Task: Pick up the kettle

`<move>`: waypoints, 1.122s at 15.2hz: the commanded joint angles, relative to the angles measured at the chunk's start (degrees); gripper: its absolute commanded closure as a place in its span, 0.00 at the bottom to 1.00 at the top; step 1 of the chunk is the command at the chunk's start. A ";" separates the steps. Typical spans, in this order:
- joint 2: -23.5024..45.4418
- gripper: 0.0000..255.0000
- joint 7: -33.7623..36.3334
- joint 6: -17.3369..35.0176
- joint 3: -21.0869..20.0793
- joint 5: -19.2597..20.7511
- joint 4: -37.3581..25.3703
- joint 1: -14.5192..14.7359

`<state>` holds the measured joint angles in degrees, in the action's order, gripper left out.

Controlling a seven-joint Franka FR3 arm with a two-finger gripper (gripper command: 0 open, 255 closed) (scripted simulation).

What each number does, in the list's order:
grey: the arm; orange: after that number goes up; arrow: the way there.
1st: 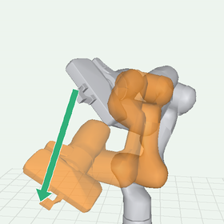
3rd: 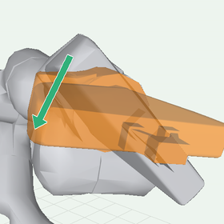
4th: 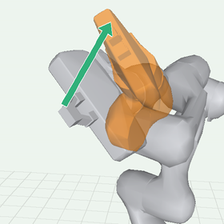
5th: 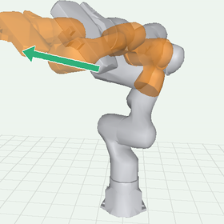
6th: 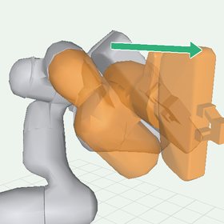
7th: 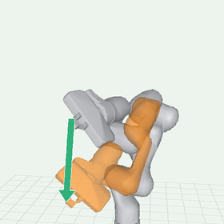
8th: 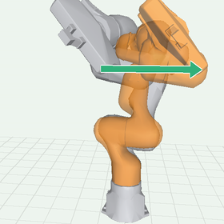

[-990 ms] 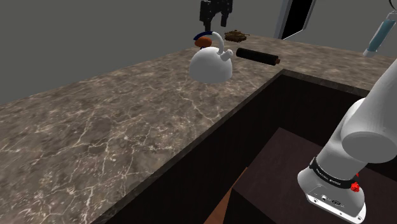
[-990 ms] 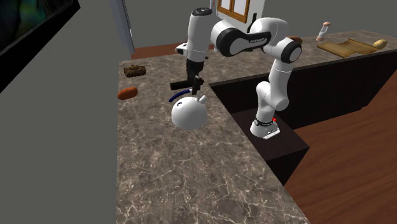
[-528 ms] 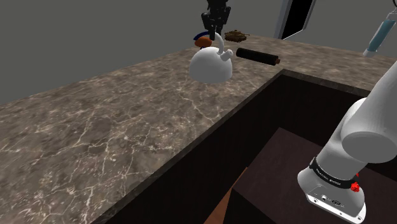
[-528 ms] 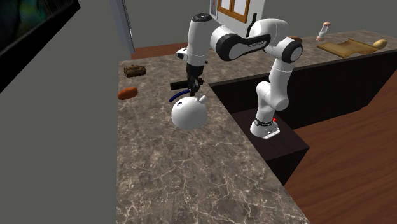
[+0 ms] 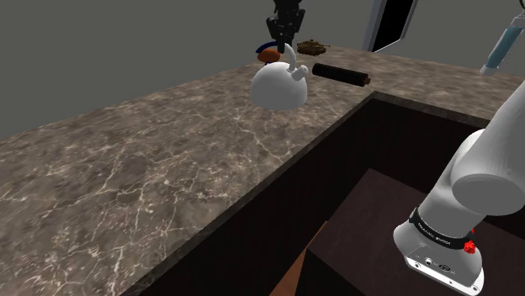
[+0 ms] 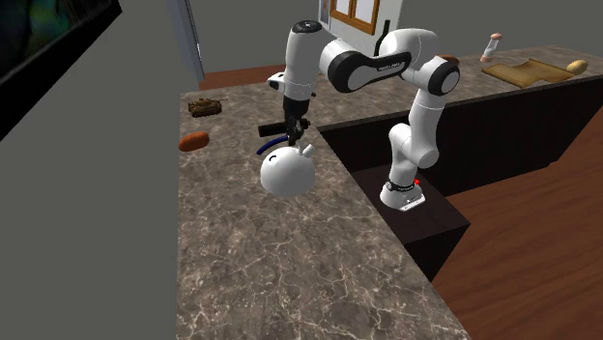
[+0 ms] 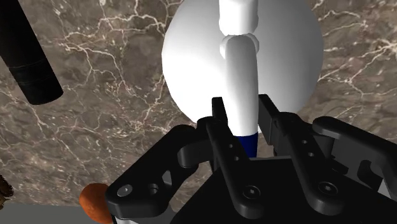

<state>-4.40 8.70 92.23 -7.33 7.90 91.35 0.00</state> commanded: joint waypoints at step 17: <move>6.56 1.00 -1.14 -13.94 -0.57 1.14 -20.43 0.49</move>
